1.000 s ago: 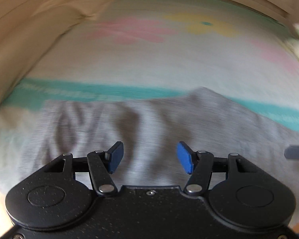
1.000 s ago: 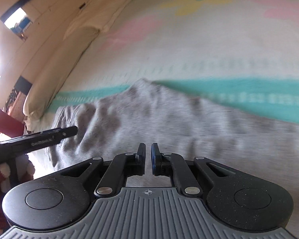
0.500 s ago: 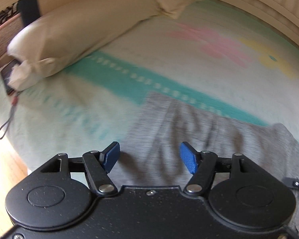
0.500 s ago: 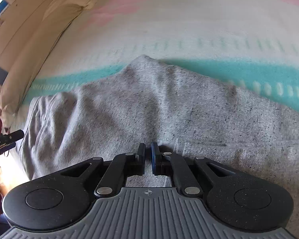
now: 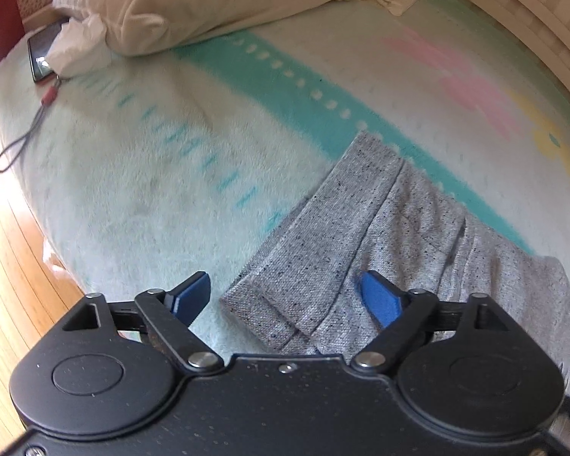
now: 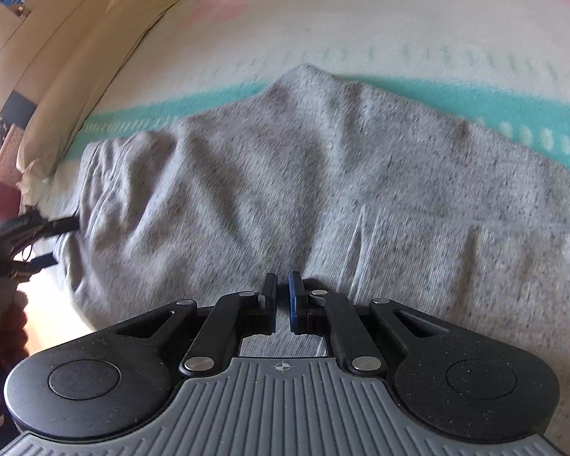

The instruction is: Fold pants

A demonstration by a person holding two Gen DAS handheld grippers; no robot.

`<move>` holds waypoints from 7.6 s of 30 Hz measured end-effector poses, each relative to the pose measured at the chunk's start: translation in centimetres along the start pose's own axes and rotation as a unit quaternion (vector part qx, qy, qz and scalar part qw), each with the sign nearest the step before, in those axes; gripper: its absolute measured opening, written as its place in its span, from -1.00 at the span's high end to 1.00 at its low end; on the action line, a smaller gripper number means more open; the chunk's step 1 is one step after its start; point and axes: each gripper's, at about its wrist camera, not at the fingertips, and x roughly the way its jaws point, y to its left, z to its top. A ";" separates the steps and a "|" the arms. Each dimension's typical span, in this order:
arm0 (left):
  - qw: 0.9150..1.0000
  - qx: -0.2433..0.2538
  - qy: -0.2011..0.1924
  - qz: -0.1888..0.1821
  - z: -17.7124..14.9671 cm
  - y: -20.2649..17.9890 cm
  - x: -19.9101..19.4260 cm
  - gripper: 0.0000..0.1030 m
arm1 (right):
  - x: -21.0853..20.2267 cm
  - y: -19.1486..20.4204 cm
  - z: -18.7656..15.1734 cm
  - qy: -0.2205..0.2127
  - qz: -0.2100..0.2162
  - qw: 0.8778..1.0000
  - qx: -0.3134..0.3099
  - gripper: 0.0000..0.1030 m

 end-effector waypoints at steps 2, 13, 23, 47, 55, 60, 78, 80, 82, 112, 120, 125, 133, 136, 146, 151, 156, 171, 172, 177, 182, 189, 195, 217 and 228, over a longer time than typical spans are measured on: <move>1.000 -0.012 0.005 -0.011 0.1 0.1 0.5 -0.72 | -0.2 0.2 -0.8 0.006 0.008 1.000 -0.002 0.85; 0.998 -0.041 -0.020 -0.035 0.6 0.1 1.3 -0.49 | -0.7 1.9 -6.4 0.091 0.066 0.992 -0.052 0.85; 0.997 -0.015 -0.053 -0.055 0.5 -1.3 -0.8 0.62 | -4.8 1.2 -5.2 0.015 0.101 0.994 -0.032 0.85; 0.917 0.245 -0.130 -0.286 -6.5 -19.2 -13.6 1.00 | -5.0 -5.8 -6.0 -0.039 0.007 0.995 0.089 0.83; 0.905 0.337 -0.052 -0.255 -11.6 -26.5 -9.9 0.86 | -7.0 -8.6 -6.7 -0.060 0.007 0.992 0.114 0.56; 0.915 0.353 -0.040 -0.189 -12.2 -26.5 -8.1 0.72 | -7.8 -9.5 -5.4 -0.093 0.010 0.987 0.134 0.40; 0.959 0.252 -0.002 -0.132 -6.8 -19.2 -4.8 0.39 | -3.0 -8.2 -1.2 -0.115 0.071 0.976 0.171 -0.32; 0.959 0.247 -0.005 -0.140 -6.6 -18.7 -5.3 0.35 | -2.8 -8.0 -1.2 -0.113 0.071 0.977 0.165 -0.32; 0.960 0.247 -0.022 -0.127 -6.5 -18.3 -5.7 0.23 | -2.3 -7.6 -0.9 -0.110 0.068 0.980 0.154 -0.35; 0.878 0.394 -0.159 -0.219 -20.1 -18.4 -12.7 -0.10 | -14.3 -7.6 0.3 -0.232 0.155 0.955 0.102 0.63; 0.872 0.417 -0.098 -0.236 -22.4 -22.5 -10.7 -0.10 | -16.8 -11.8 -1.4 -0.266 0.134 0.944 0.142 0.65; 0.877 0.414 -0.071 -0.233 -22.4 -23.6 -9.6 -0.10 | -17.0 -15.0 -3.2 -0.264 0.099 0.944 0.171 0.72; 0.859 0.427 -0.081 -0.272 -21.9 -22.5 -10.7 -0.10 | -15.5 -17.3 -5.0 -0.223 0.060 0.955 0.186 0.80; 0.857 0.423 -0.104 -0.273 -21.6 -22.6 -11.0 -0.10 | -13.7 -17.8 -5.2 -0.188 0.047 0.958 0.211 0.02; 0.905 0.352 -0.091 -0.220 -17.5 -22.9 -9.0 -0.12 | -9.2 -20.8 -7.1 -0.146 -0.003 0.958 0.248 -0.06; 0.921 0.326 -0.070 -0.200 -16.4 -21.9 -7.8 -0.11 | -7.7 -21.4 -6.9 -0.137 0.058 0.951 0.271 -0.19; 0.938 0.282 -0.058 -0.191 -13.9 -21.1 -7.1 -0.11 | -7.8 -19.5 -6.1 -0.132 0.059 0.962 0.232 0.67; 0.973 0.184 -0.056 -0.128 -8.0 -19.6 -4.8 -0.11 | -14.6 -19.2 -8.3 -0.177 0.023 0.964 0.197 0.71; 0.969 0.200 -0.057 -0.132 -8.5 -20.2 -5.0 -0.11 | -13.8 -19.3 -8.5 -0.166 0.017 0.965 0.202 0.71; 0.952 0.264 -0.044 -0.150 -11.1 -23.4 -5.4 -0.12 | -15.1 -20.0 -8.6 -0.222 0.114 0.940 0.233 0.71; 0.939 0.271 -0.099 -0.188 -13.9 -23.4 -8.9 -0.12 | -14.9 -18.9 -6.5 -0.247 0.166 0.927 0.227 0.71; 0.887 0.350 -0.185 -0.235 -20.9 -22.2 -13.2 -0.12 | -13.7 -16.0 -3.0 -0.244 0.198 0.930 0.191 0.71; 0.828 0.446 -0.199 -0.274 -25.8 -22.4 -14.0 -0.12 | -15.0 -15.3 -3.2 -0.242 0.197 0.931 0.189 0.71; 0.897 0.408 -0.049 -0.161 -24.5 -27.5 -6.7 0.08 | -16.0 -16.7 -5.7 -0.240 0.164 0.938 0.190 0.71; 0.840 0.442 -0.144 -0.280 -25.1 -25.7 -13.6 0.03 | -12.8 -21.1 -9.6 -0.145 0.005 0.964 0.222 0.71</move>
